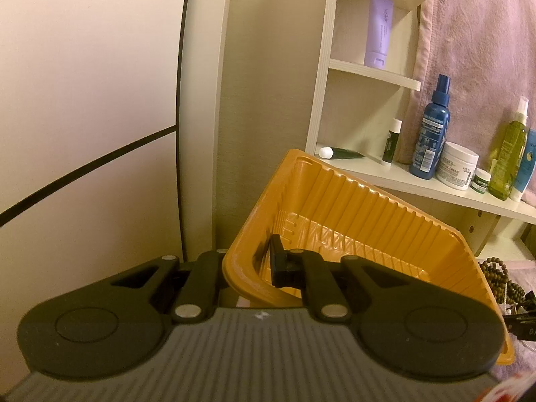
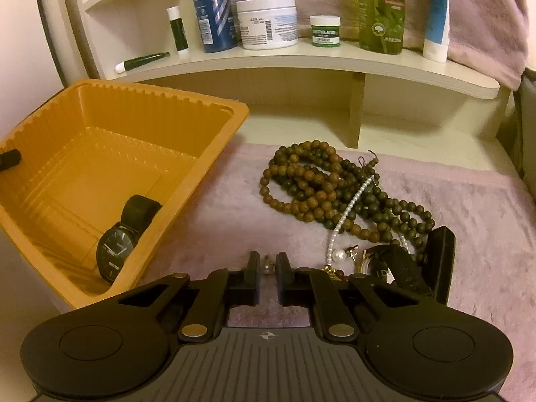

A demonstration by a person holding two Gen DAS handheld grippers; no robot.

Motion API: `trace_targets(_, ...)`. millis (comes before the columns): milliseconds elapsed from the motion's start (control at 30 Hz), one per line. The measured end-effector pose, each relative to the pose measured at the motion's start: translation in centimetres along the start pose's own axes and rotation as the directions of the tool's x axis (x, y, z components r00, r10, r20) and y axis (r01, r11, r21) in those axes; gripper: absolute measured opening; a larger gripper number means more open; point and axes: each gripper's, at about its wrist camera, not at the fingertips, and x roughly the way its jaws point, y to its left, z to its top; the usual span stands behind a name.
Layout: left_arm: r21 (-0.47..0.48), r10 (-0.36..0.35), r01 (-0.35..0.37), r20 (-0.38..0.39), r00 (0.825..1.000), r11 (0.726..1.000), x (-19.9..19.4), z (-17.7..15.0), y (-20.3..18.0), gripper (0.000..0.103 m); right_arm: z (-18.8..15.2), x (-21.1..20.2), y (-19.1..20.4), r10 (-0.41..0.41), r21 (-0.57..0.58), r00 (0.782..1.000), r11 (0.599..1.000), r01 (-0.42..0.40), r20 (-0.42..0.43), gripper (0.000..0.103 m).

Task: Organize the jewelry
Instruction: 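Move the right gripper back to the jewelry pile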

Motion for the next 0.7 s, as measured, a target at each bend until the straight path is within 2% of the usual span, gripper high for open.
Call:
trace_targets(167,0.004,-0.001,0.001,0.001,1.0,1.0,-0.1,-0.1,0.0,0.01,1.1,-2.1,0.0,0.025,0.06,0.998,0.998,-0.029,0.062,0.009)
trace_targets(333,0.003,-0.002,0.002,0.002,1.0,1.0,-0.1,0.0,0.0,0.01,2.7,-4.6,2.5,0.141,0.042,0.98,0.988,-0.149,0.141,0.009)
trace_targets(433,0.004,-0.003,0.003,0.003,1.0,1.0,-0.1,0.0,0.0,0.01,3.0,-4.3,4.7,0.223,0.019,0.967,0.974,-0.227,0.125,0.009)
trace_targets(567,0.002,-0.002,0.002,0.003,1.0,1.0,-0.2,0.0,-0.1,0.01,2.6,-2.4,7.7,0.293,-0.015,0.953,0.956,-0.292,0.075,0.009)
trace_targets(700,-0.003,-0.007,0.007,0.006,1.0,1.0,-0.3,0.0,-0.1,0.009,2.2,-0.4,9.8,0.305,-0.049,0.952,0.952,-0.304,0.025,0.009)
